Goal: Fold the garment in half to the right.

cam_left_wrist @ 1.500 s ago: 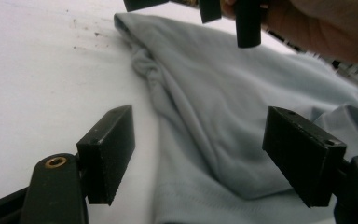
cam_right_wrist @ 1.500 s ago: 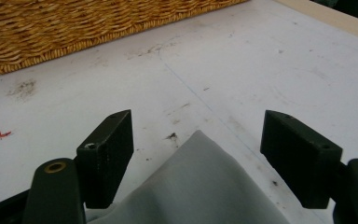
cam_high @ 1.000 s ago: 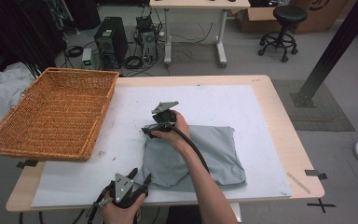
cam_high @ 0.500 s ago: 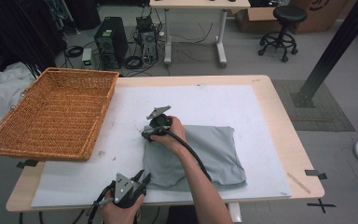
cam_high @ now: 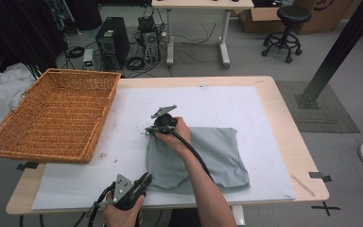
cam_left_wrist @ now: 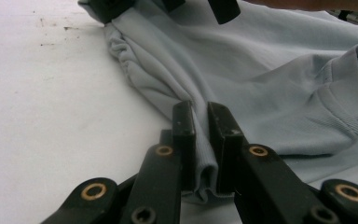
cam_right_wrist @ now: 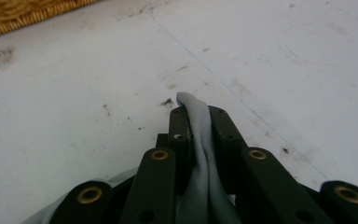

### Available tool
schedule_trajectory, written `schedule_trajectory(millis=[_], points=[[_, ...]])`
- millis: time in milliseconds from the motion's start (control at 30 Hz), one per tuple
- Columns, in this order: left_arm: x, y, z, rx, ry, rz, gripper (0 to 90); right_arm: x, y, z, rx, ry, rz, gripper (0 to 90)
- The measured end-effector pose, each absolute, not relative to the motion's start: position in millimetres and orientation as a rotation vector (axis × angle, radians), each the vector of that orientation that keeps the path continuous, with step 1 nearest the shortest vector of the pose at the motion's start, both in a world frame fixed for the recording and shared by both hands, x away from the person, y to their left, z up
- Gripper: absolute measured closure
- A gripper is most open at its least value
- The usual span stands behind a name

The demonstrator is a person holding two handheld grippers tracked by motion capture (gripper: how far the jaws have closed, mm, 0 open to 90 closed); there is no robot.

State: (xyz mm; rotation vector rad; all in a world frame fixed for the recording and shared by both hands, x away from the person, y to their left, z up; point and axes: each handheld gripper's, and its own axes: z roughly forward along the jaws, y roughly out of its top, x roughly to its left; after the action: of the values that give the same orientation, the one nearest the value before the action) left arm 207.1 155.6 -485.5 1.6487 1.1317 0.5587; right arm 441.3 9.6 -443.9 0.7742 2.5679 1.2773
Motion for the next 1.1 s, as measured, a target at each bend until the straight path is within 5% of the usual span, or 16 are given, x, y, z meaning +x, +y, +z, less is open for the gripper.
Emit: schedule_trajectory(millis=[600, 1100], points=[[211.6, 142.5, -434.2, 1.586, 0.987, 0.539, 82.7, 430.3, -35.9, -395.6, 0.820, 2.406, 1.427, 80.7], [238.0, 44.0, -405.9, 1.678, 0.747, 0.422, 82.4, 413.6, -158.7, -372.6, 1.007, 2.226, 1.364, 79.9]])
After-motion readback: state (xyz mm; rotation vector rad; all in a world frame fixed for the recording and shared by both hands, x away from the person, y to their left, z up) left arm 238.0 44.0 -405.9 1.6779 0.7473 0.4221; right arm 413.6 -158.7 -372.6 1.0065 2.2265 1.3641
